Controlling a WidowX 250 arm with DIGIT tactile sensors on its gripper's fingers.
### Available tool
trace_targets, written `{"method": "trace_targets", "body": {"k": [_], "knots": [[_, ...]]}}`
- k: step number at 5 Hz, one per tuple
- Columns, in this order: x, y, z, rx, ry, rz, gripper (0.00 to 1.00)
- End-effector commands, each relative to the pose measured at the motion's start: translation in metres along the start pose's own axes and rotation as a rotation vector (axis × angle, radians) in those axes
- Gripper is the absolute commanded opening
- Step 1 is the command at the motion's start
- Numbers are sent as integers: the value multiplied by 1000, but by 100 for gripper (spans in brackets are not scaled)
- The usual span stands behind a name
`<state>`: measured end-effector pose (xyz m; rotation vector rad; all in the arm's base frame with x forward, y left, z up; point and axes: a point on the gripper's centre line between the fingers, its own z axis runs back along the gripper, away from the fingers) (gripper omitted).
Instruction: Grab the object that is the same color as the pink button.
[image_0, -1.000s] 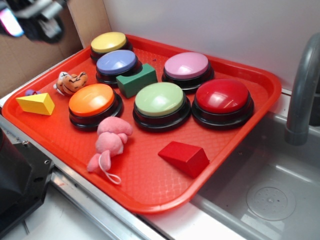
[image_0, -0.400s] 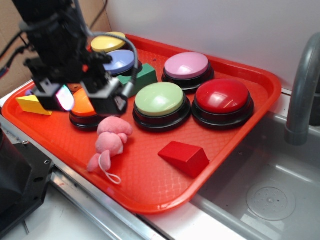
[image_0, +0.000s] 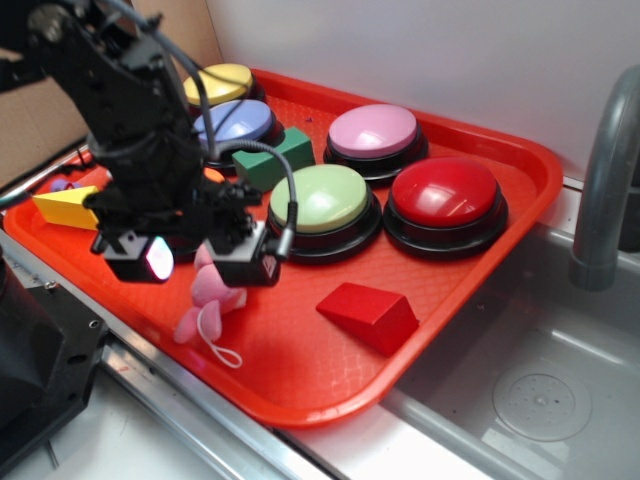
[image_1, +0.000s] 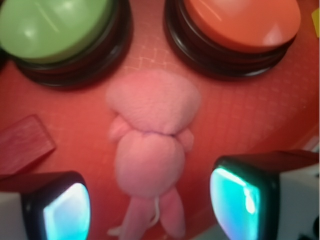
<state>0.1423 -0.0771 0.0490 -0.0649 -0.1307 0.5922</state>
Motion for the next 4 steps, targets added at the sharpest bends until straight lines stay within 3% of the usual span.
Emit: {"method": "trace_targets", "body": {"k": [1, 2, 3, 4], "knots": [[8, 2, -18, 17, -104, 26, 100], [12, 4, -22, -3, -114, 13, 100], [13, 5, -25, -37, -98, 47, 76], [13, 5, -31, -58, -76, 45, 10]]}}
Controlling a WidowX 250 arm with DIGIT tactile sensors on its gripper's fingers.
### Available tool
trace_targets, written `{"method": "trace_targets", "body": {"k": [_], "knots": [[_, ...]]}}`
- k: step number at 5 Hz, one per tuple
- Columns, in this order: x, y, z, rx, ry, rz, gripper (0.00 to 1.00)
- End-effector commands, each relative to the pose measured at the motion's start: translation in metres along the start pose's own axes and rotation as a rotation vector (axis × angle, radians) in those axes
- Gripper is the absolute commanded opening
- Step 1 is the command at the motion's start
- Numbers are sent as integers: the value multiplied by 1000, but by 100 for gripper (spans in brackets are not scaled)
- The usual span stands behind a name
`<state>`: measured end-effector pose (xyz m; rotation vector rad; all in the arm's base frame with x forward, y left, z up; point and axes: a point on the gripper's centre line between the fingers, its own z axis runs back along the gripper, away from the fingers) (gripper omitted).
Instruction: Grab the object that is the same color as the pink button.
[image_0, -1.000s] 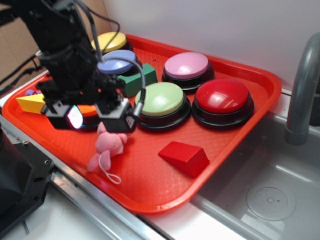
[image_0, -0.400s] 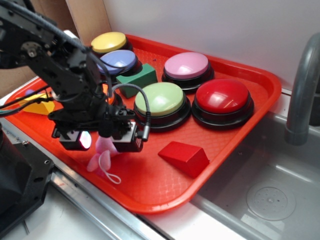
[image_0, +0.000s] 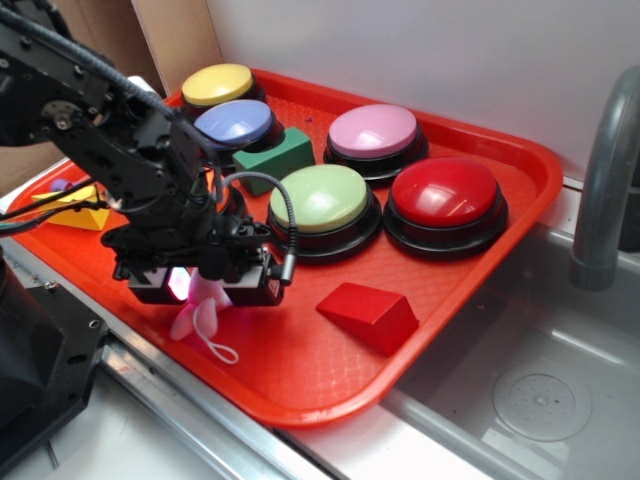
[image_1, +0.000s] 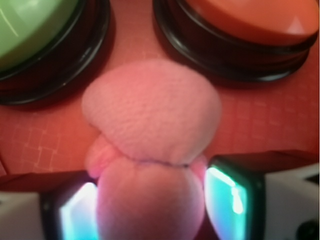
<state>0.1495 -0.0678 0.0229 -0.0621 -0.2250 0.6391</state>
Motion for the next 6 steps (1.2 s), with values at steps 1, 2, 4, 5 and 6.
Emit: {"method": "trace_targets", "body": {"k": [1, 2, 4, 5, 6], "knots": [[4, -5, -4, -58, 25, -23, 0], [12, -12, 14, -43, 43, -104, 0], [52, -18, 67, -22, 150, -309, 0], [70, -12, 88, -42, 148, -355, 0], [94, -2, 114, -77, 81, -371, 0]]}}
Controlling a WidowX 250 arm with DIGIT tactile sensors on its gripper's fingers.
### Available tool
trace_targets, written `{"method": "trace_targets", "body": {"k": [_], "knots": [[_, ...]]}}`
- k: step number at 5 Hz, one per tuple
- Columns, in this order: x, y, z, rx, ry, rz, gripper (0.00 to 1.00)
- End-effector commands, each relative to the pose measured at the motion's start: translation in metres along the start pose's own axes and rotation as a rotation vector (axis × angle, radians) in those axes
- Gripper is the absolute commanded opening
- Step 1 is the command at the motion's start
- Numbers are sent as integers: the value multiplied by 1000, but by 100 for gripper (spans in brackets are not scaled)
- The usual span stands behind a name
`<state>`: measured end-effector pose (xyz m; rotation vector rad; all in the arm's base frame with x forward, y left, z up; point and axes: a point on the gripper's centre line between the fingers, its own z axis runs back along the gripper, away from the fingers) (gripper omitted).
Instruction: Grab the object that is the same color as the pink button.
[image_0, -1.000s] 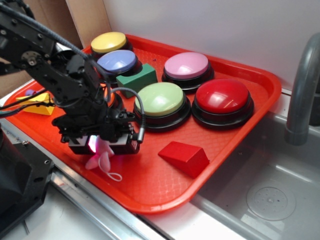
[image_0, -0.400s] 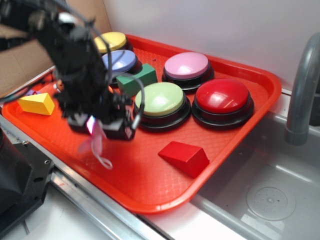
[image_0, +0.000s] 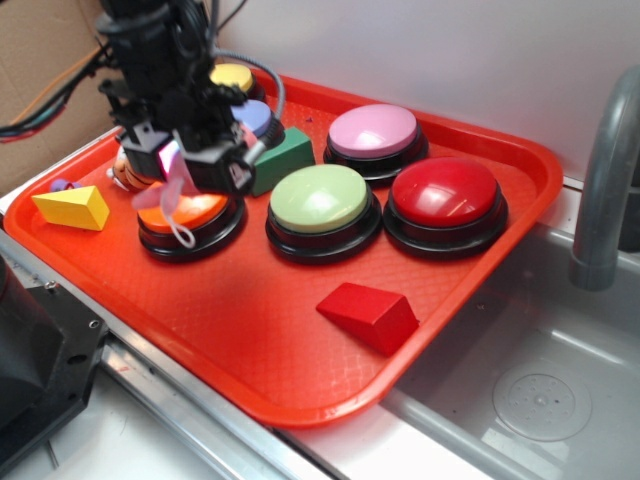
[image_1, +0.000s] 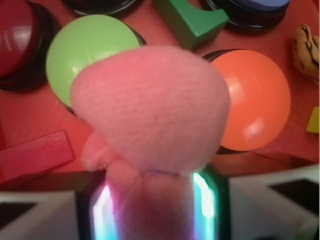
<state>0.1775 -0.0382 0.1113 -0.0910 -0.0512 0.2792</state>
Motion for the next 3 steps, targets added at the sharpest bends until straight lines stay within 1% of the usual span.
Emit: {"method": "trace_targets", "body": {"k": [1, 2, 3], "knots": [[36, 26, 57, -42, -124, -45, 0], [45, 44, 70, -46, -125, -56, 0], [48, 49, 65, -52, -68, -64, 0]]}}
